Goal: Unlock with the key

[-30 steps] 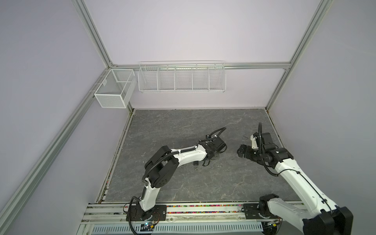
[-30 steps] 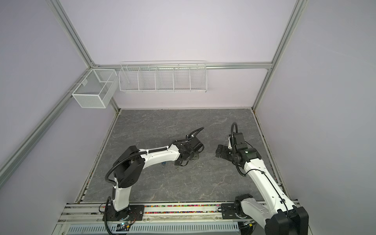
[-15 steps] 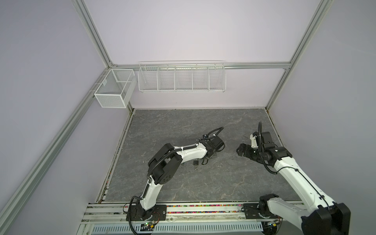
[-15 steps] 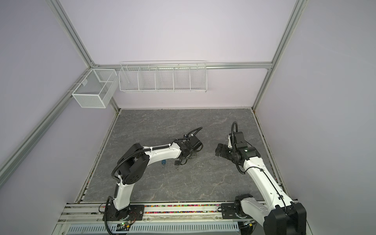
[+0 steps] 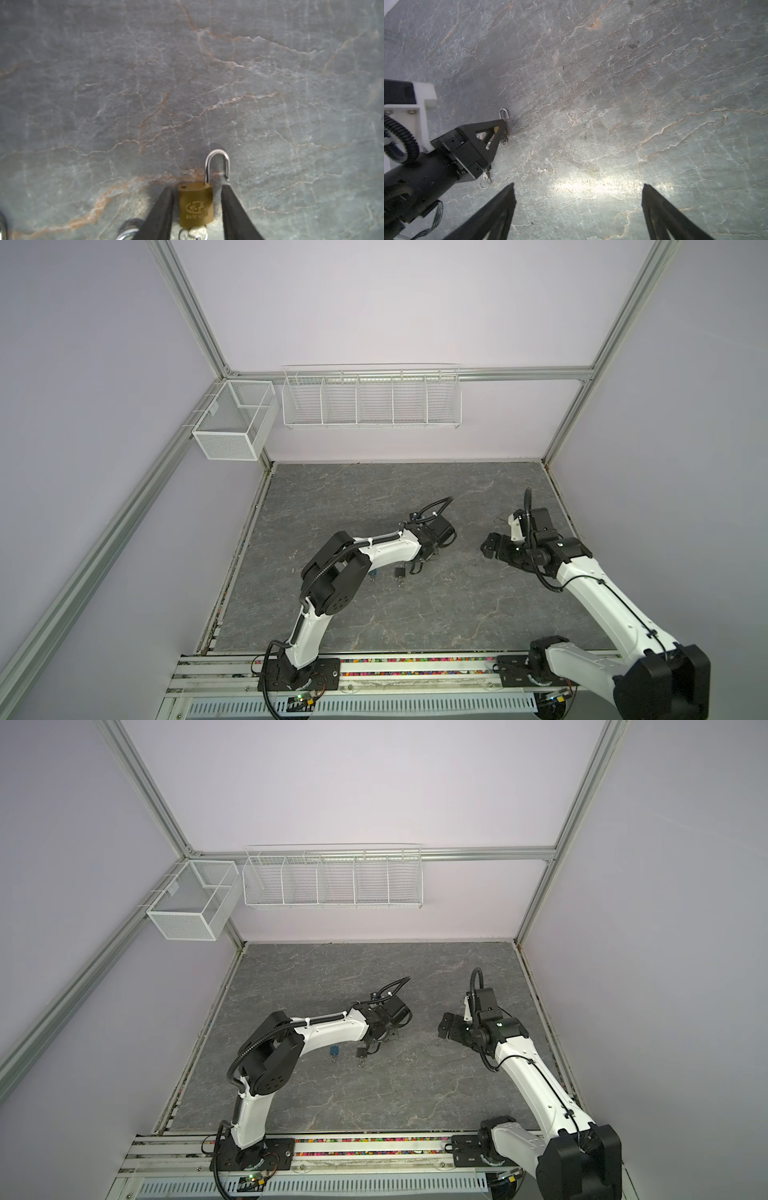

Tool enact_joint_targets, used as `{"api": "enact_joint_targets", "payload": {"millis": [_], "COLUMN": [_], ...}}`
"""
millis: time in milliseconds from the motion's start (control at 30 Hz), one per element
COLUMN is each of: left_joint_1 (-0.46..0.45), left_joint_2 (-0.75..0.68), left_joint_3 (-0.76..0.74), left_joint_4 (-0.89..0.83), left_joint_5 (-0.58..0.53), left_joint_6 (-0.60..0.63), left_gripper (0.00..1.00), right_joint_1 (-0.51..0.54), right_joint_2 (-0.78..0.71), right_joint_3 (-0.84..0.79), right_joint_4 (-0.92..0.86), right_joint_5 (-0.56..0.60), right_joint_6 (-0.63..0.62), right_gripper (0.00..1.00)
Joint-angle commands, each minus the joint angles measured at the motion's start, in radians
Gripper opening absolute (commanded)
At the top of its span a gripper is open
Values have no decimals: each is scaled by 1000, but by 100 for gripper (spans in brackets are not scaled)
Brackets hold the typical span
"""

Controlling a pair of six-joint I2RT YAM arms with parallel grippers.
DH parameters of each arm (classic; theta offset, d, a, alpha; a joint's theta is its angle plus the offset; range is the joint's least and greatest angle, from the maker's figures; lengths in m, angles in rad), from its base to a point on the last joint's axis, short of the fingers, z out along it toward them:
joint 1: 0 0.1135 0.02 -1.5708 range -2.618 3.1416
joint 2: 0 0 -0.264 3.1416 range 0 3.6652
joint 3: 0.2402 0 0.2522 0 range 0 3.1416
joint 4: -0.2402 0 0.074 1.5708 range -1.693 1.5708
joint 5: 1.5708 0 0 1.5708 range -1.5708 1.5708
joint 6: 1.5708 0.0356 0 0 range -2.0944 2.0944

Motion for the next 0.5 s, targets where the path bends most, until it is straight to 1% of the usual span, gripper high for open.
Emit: {"api": "enact_joint_targets", "payload": {"millis": [0, 67, 133, 200, 267, 333, 400, 467], "left_joint_1": [2, 2, 2, 5, 10, 25, 54, 92], "left_joint_2": [-41, -65, -101, -157, -227, -311, -409, -503], "left_joint_3": [-23, -23, -29, -38, -55, -76, -107, -154], "left_joint_4": [-4, -1, 0, 1, 2, -1, -21, -20], "left_joint_5": [-25, -25, -31, -45, -77, -116, -182, -282], "left_joint_6": [-18, -18, -15, -3, 17, 49, 88, 136], "left_gripper": [47, 50, 57, 58, 69, 76, 87, 97], "right_joint_1": [-6, -6, -5, -5, -5, -6, -5, -5], "right_joint_2": [-23, -34, -45, -55, -60, -60, -64, -71], "right_joint_3": [-20, -21, -20, -19, -6, 22, 65, 79], "right_joint_4": [-2, -7, -11, -11, -16, -27, -26, 2], "right_joint_5": [14, 28, 44, 53, 68, 92, 139, 217], "right_joint_6": [2, -5, -10, -17, -27, -41, -63, -84], "right_gripper": [96, 96, 96, 95, 95, 95, 94, 93]}}
